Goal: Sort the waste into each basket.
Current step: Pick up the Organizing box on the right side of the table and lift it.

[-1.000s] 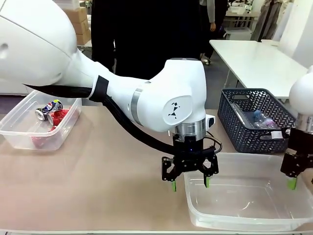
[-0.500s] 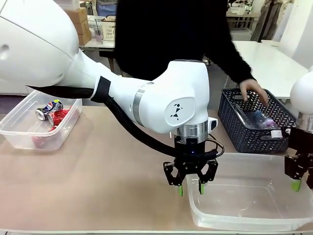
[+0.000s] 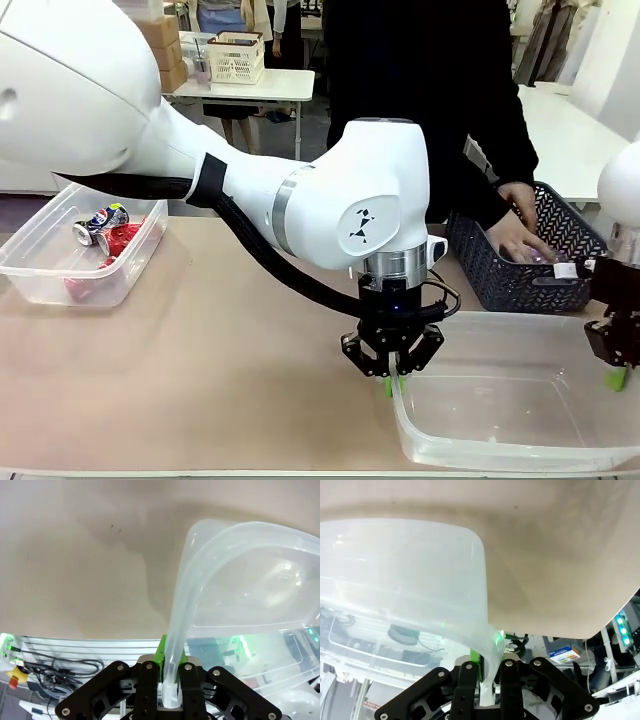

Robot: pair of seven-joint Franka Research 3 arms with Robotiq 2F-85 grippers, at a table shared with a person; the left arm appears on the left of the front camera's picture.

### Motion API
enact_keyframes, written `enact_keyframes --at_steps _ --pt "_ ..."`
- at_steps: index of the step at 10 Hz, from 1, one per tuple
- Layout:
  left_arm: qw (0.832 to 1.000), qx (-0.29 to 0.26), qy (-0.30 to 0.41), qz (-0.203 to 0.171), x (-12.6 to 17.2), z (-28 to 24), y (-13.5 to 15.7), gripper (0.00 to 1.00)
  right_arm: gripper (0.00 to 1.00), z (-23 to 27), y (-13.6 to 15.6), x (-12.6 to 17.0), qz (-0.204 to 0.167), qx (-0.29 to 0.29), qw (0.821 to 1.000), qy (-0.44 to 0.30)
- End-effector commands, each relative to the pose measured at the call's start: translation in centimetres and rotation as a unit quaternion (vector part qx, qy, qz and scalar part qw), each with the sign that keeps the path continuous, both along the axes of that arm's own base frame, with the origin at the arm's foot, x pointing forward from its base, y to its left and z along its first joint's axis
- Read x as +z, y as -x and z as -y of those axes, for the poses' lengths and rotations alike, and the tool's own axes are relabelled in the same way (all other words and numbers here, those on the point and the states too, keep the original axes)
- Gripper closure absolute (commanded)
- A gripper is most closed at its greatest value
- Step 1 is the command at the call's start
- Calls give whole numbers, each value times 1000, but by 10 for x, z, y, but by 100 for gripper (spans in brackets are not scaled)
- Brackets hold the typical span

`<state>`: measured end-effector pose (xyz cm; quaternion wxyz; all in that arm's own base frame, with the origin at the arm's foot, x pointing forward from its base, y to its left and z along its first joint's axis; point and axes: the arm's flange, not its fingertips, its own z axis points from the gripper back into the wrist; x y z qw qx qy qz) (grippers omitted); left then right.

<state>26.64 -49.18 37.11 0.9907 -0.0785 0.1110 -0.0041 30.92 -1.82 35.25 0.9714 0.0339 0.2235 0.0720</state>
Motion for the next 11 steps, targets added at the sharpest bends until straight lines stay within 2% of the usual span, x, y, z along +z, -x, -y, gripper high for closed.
enact_keyframes --at_steps 1,4,5,6,7,8,9,10,11 --pt "1000 0 -2 12 7 -15 -3 100 100 1 58 -24 -20 24 999 -9" --pt "999 11 19 31 46 -55 6 100 100 -4 58 8 -61 29 998 -19" --pt "999 12 21 49 67 -79 14 100 100 -8 55 31 -68 34 997 -24" --pt "996 2 38 75 87 -101 21 100 100 -12 51 60 -73 4 997 -24" --pt "994 27 36 104 106 -121 26 100 100 -19 48 90 -65 -2 997 -31" --pt "999 0 35 35 67 -46 24 100 100 -32 46 115 -61 -23 998 -23" --pt "999 0 35 35 67 -46 24 100 100 -44 41 132 -41 -38 998 -33" --pt "999 0 35 35 67 -46 24 100 100 -37 43 93 -40 -20 998 -47" --pt "999 0 35 35 67 -46 24 100 100 -37 43 93 -40 -20 998 -47"
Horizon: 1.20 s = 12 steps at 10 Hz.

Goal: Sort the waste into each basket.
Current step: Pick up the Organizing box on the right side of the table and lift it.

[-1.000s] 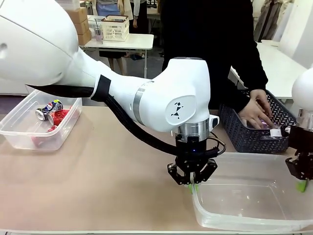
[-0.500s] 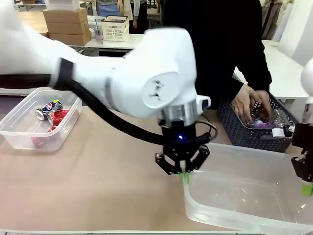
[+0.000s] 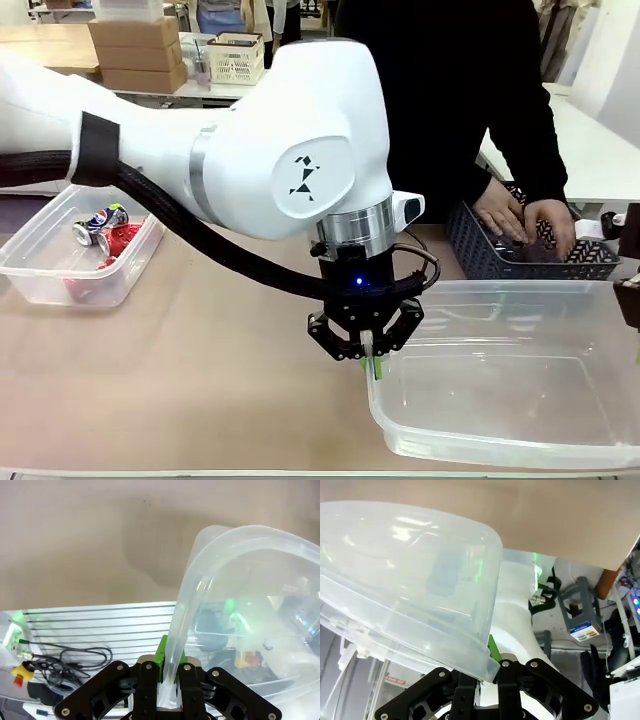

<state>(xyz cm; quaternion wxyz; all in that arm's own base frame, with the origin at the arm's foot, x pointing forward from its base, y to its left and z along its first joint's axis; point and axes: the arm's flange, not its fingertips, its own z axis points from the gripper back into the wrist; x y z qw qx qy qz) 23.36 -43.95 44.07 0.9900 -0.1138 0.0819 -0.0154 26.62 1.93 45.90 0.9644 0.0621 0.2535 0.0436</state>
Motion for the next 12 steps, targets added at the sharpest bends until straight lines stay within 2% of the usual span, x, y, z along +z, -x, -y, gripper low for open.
enact_keyframes --at_steps 1,2,3,4,5,6,8,9,10,11,12 --pt "1000 6 -1 5 -3 7 -9 100 100 1 0 -13 -5 12 1000 -29" --pt "1000 6 -1 5 -3 7 -9 100 100 1 0 -13 -5 12 1000 -29" --pt "1000 6 -1 5 -3 7 -9 100 95 1 -1 -12 -2 -1 1000 1" --pt "1000 1 -3 -8 -6 2 -6 94 95 4 -9 -16 -3 -7 1000 -26" --pt "1000 -8 -3 -5 7 -7 -17 94 95 2 -22 -10 5 -1 996 -87" --pt "1000 6 -18 2 23 -29 -27 94 95 -10 -36 -1 -9 1 995 -103" --pt "998 7 -62 30 48 -89 -46 94 95 -42 -57 26 -37 20 989 -143" --pt "997 0 -68 32 57 -121 -58 94 95 -66 -65 38 -48 32 988 -145" --pt "997 -26 -56 38 64 -146 -67 94 95 -97 -77 52 -36 16 988 -150" --pt "997 -31 -50 51 64 -157 -72 94 95 -124 -92 65 -12 8 987 -160" --pt "996 -23 -46 66 60 -161 -75 94 95 -153 -111 73 -6 7 988 -156"
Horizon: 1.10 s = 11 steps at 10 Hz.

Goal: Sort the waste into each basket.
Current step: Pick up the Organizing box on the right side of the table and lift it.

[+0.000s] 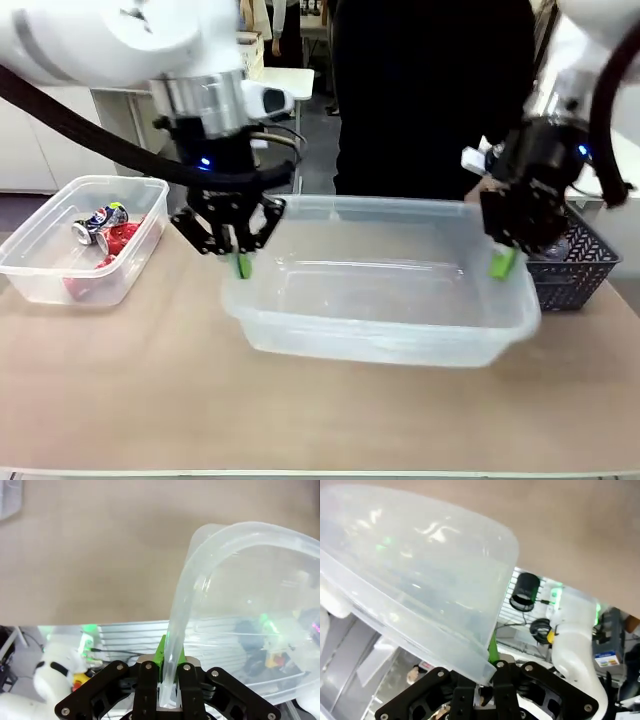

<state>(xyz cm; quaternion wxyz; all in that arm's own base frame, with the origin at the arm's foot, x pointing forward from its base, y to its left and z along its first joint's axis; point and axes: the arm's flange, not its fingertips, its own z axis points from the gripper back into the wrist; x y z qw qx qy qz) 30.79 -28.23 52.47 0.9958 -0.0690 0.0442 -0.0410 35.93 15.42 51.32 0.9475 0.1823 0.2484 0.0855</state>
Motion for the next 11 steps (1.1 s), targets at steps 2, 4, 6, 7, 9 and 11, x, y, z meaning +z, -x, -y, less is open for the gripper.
enact_keyframes --at_steps 2,4,6,7,9,11 --pt "997 37 48 56 -31 -23 -5 94 95 -68 -43 19 -4 4 1000 20" --pt "991 89 76 60 -39 -57 -17 94 95 -100 -66 5 -2 -10 999 47" --pt "987 115 98 58 -41 -79 -39 94 95 -113 -87 -14 -28 -19 997 63" --pt "986 121 101 45 -44 -84 -52 94 95 -113 -93 -18 -40 -23 997 62" --pt "987 110 110 42 -42 -83 -70 94 95 -101 -101 -26 -62 -41 996 55" --pt "988 97 115 33 -42 -76 -79 94 95 -91 -114 -31 -77 -60 994 54"
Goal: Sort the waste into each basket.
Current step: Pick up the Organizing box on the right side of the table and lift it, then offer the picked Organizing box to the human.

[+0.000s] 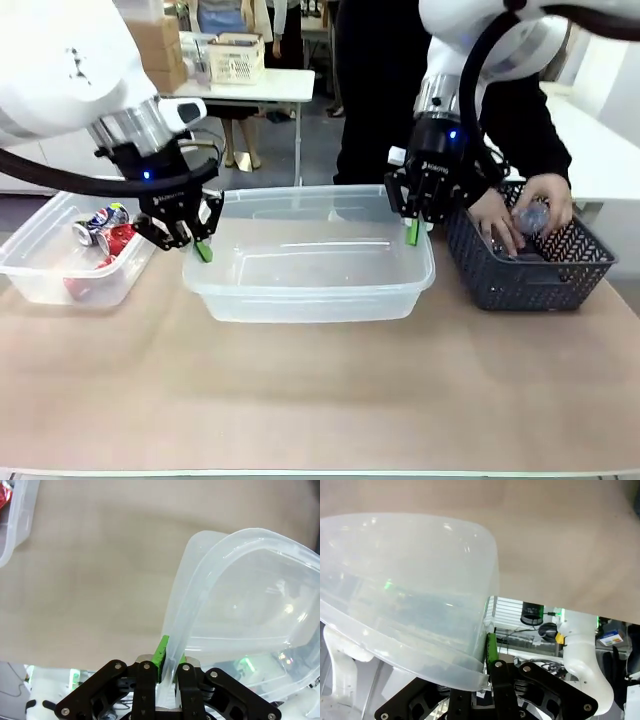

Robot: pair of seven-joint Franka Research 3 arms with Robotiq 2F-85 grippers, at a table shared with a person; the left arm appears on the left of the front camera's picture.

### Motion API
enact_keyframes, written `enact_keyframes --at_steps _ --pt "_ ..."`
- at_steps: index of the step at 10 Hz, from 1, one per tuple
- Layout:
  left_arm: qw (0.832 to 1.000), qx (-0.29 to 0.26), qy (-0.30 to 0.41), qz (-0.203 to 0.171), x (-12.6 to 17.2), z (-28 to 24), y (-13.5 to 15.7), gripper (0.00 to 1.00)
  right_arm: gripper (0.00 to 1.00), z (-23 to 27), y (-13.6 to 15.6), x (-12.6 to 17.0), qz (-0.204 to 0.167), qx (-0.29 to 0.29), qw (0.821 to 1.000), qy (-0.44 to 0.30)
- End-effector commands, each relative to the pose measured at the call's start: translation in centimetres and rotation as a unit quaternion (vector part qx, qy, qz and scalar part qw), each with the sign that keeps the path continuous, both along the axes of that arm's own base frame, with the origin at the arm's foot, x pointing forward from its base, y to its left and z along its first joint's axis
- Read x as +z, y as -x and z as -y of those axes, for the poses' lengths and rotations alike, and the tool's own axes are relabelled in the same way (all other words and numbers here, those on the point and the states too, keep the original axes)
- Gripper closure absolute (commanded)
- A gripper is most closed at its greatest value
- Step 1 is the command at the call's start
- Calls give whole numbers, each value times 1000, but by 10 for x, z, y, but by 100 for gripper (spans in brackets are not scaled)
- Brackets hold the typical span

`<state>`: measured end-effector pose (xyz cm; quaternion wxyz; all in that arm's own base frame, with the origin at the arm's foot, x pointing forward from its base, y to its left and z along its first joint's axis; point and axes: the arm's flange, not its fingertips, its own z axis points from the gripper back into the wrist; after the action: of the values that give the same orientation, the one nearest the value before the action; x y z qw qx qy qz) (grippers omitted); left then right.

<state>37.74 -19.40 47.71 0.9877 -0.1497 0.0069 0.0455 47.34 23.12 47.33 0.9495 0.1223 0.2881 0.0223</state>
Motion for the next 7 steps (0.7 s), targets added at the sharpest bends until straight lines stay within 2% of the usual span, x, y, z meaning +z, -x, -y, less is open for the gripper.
enact_keyframes --at_steps 1,7 --pt "1000 7 -3 0 -2 -5 6 94 95 -7 4 1 6 9 1000 0" --pt "1000 7 -3 0 -2 -5 6 94 95 -7 4 1 6 9 1000 0"
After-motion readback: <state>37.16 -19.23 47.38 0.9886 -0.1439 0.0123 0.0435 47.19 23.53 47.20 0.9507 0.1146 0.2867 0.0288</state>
